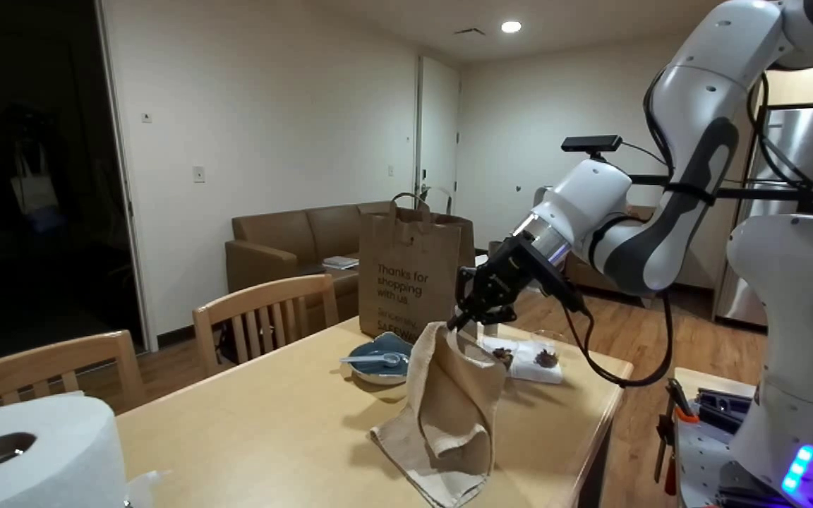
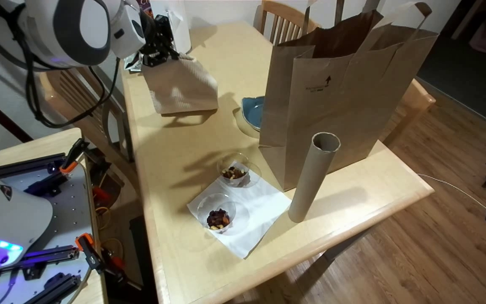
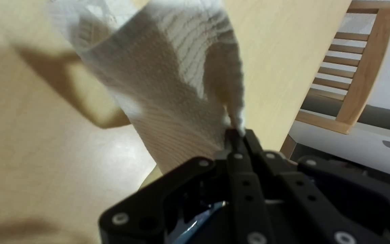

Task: Use the cloth to wipe the table.

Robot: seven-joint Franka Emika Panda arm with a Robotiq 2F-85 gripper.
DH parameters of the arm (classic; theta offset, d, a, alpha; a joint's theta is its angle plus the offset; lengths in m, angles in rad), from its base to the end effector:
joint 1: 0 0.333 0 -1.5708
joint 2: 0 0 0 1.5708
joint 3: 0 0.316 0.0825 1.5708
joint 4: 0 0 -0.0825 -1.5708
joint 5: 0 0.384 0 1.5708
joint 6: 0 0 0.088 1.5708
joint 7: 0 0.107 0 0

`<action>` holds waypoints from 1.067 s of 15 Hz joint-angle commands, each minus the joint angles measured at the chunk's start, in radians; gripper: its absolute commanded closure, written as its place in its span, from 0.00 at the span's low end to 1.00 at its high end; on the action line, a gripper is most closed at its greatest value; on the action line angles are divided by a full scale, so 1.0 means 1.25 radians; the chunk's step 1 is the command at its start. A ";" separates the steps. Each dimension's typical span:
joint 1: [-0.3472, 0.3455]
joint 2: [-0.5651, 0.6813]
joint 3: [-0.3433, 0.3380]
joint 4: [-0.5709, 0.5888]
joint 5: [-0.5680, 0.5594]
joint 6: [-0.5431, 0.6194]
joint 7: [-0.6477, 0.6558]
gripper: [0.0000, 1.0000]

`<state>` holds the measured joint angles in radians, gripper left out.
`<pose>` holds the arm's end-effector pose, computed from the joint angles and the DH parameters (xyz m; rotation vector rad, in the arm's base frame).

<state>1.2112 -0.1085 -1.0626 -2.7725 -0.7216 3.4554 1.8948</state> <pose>0.3921 0.1401 0.3117 -2.1603 1.1921 -0.4346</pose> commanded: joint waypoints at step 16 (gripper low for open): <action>-0.143 -0.010 0.149 -0.003 0.184 -0.311 -0.142 0.99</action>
<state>1.0100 -0.1019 -0.8602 -2.7719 -0.4840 3.1386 1.7247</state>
